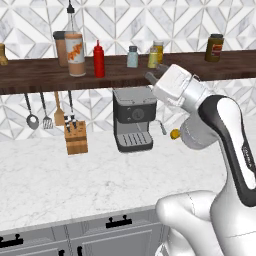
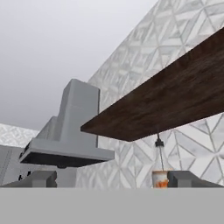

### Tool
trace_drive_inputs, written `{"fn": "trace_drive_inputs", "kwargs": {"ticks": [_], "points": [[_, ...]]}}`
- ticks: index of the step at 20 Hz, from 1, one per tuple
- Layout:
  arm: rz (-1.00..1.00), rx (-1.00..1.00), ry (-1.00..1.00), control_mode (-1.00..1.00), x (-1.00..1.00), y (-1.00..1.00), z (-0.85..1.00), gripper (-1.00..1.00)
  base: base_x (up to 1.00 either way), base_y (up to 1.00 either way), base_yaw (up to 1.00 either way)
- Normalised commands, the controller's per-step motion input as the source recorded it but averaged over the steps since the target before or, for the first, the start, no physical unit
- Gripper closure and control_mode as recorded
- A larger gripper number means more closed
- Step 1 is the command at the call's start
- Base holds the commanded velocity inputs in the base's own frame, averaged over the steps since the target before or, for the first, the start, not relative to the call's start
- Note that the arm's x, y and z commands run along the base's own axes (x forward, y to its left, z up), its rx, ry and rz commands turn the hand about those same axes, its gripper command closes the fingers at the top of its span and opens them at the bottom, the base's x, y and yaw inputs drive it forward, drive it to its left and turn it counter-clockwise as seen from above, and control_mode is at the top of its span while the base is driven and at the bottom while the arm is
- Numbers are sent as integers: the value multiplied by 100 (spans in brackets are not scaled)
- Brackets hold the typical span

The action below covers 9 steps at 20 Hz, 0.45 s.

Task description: Put the shaker and condiment bottle from the counter next to their counterparts in the cabinet.

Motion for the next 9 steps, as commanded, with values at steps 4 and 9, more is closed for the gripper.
{"fn": "trace_drive_inputs", "kwargs": {"ticks": [4, 9], "points": [[-3, 15, 1, -100, -88, -35, 0, -100, 0, 0, 0], [-3, 13, 4, -100, -86, -25, 0, -100, 0, 0, 0]]}}
